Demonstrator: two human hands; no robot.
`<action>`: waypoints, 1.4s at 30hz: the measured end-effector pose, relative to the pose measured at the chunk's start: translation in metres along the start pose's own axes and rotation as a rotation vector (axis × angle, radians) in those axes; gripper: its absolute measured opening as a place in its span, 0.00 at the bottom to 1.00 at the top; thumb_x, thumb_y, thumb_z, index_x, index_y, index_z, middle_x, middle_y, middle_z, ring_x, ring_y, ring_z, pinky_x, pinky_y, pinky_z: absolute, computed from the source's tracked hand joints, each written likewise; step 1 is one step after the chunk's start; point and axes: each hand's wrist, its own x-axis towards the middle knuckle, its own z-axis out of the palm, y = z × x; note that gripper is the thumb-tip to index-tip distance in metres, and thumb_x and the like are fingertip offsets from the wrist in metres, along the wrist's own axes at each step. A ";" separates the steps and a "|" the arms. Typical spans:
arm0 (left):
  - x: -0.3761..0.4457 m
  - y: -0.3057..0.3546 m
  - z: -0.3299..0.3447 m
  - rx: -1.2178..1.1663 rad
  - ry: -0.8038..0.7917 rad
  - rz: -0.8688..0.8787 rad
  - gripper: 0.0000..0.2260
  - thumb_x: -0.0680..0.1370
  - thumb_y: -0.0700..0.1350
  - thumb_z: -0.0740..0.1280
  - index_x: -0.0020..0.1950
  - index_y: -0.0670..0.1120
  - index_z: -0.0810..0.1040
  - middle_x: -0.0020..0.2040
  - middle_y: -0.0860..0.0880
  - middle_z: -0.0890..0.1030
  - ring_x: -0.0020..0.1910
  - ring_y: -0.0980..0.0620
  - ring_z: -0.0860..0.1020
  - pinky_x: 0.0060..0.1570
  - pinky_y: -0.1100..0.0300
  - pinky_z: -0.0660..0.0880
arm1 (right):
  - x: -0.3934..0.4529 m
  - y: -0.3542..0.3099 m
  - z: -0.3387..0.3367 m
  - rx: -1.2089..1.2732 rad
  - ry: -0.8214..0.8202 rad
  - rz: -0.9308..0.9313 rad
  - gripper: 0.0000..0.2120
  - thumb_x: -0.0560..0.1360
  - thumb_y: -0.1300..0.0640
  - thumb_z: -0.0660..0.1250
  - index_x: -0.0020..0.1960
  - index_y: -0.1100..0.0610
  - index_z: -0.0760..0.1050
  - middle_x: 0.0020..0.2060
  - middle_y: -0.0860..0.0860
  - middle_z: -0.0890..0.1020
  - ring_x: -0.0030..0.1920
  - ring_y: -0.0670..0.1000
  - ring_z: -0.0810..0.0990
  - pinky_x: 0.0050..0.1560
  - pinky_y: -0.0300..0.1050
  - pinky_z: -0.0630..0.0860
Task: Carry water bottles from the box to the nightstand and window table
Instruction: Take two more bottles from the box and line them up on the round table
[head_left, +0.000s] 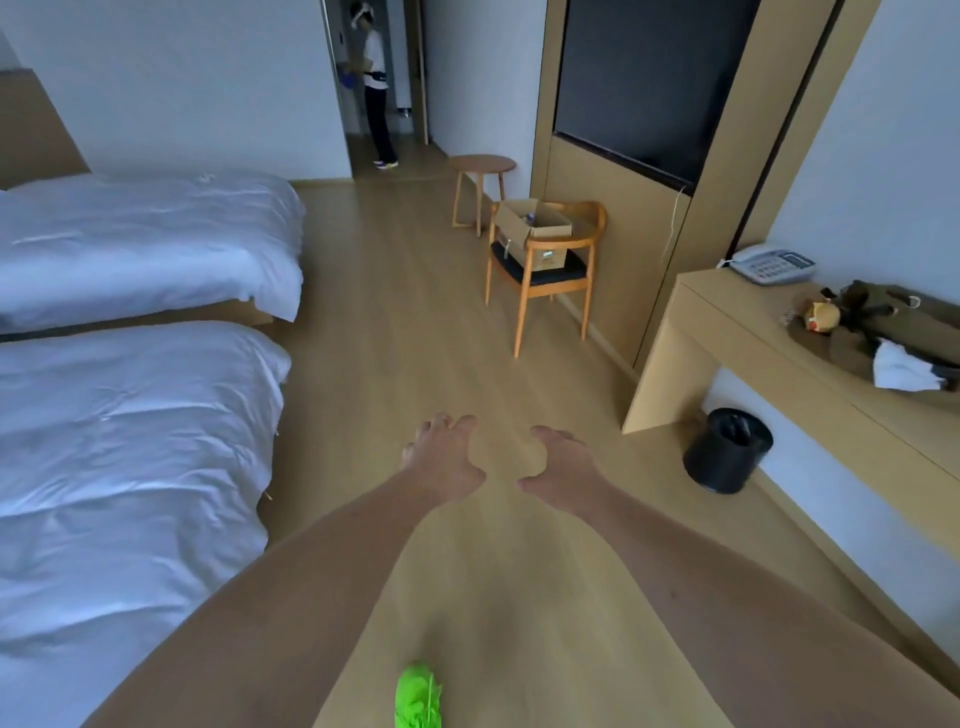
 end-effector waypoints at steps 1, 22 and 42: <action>0.022 -0.010 -0.003 -0.012 -0.006 -0.005 0.34 0.72 0.49 0.72 0.77 0.53 0.66 0.72 0.44 0.69 0.72 0.40 0.67 0.63 0.43 0.74 | 0.022 -0.009 0.002 -0.004 -0.006 0.000 0.42 0.71 0.51 0.76 0.80 0.49 0.61 0.74 0.53 0.70 0.73 0.57 0.69 0.69 0.49 0.72; 0.433 -0.170 -0.116 -0.048 -0.025 -0.064 0.33 0.72 0.51 0.73 0.76 0.54 0.66 0.68 0.45 0.71 0.70 0.40 0.70 0.59 0.44 0.76 | 0.448 -0.178 -0.003 0.085 -0.049 0.035 0.40 0.71 0.53 0.75 0.79 0.51 0.63 0.73 0.55 0.72 0.73 0.56 0.71 0.69 0.47 0.72; 0.850 -0.218 -0.179 0.002 -0.091 -0.081 0.34 0.73 0.52 0.72 0.78 0.53 0.64 0.73 0.44 0.68 0.73 0.40 0.67 0.64 0.42 0.74 | 0.875 -0.235 -0.049 0.099 -0.101 0.026 0.39 0.74 0.48 0.73 0.81 0.49 0.60 0.75 0.52 0.69 0.74 0.56 0.69 0.69 0.51 0.73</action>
